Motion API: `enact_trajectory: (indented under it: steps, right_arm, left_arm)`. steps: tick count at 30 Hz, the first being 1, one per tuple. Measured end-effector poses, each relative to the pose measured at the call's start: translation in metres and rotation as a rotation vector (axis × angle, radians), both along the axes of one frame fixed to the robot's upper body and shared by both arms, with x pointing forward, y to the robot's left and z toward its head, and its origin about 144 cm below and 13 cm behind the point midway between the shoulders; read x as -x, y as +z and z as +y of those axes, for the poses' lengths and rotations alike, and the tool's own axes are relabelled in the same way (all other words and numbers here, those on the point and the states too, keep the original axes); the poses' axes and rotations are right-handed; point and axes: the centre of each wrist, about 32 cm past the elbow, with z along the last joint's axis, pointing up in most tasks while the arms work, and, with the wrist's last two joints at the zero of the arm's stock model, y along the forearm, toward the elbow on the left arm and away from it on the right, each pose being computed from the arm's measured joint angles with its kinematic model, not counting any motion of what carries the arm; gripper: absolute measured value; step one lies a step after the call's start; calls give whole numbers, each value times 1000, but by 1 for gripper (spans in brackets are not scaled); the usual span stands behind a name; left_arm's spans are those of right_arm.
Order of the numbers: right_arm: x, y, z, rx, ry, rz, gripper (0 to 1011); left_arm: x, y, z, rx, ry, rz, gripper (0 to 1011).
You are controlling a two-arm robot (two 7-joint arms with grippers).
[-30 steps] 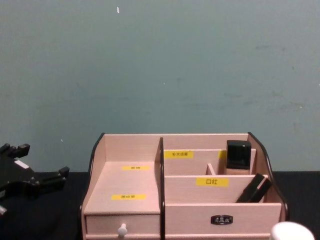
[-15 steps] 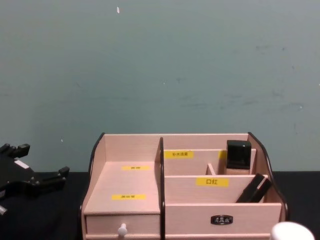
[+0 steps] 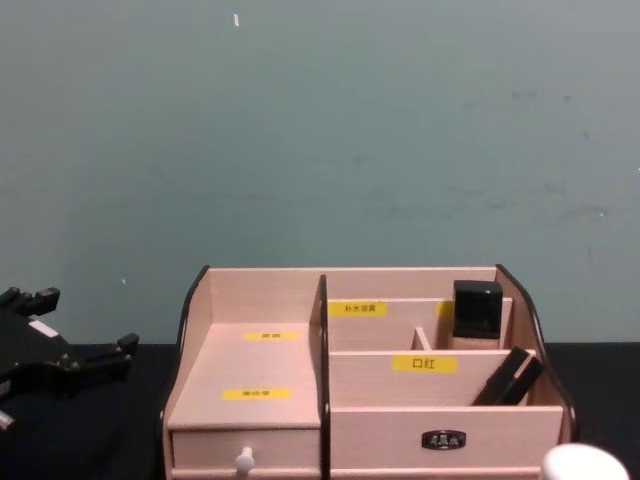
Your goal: Pick up the facial cleanser and watermelon frost from the table and place them into the tiered storage box.
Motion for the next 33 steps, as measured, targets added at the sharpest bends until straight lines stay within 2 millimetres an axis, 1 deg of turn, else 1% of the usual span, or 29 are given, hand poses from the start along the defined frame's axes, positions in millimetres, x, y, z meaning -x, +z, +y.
enact_trajectory:
  steps: [19, 27, 32, 33]
  right_arm:
    - [0, 0, 0, -1, 0, 0, 715]
    - [-8, 0, -1, -30, -8, -27, 715]
    - [-14, 6, -2, -42, -11, -53, 715]
    - [-16, 9, -1, -43, -10, -66, 715]
  left_arm:
    - [0, 0, 0, 0, 0, 0, 1001]
    - [0, 0, 0, 0, 0, 0, 1001]
    - [0, 0, 0, 0, 0, 0, 1001]
    - [0, 0, 0, 0, 0, 0, 1001]
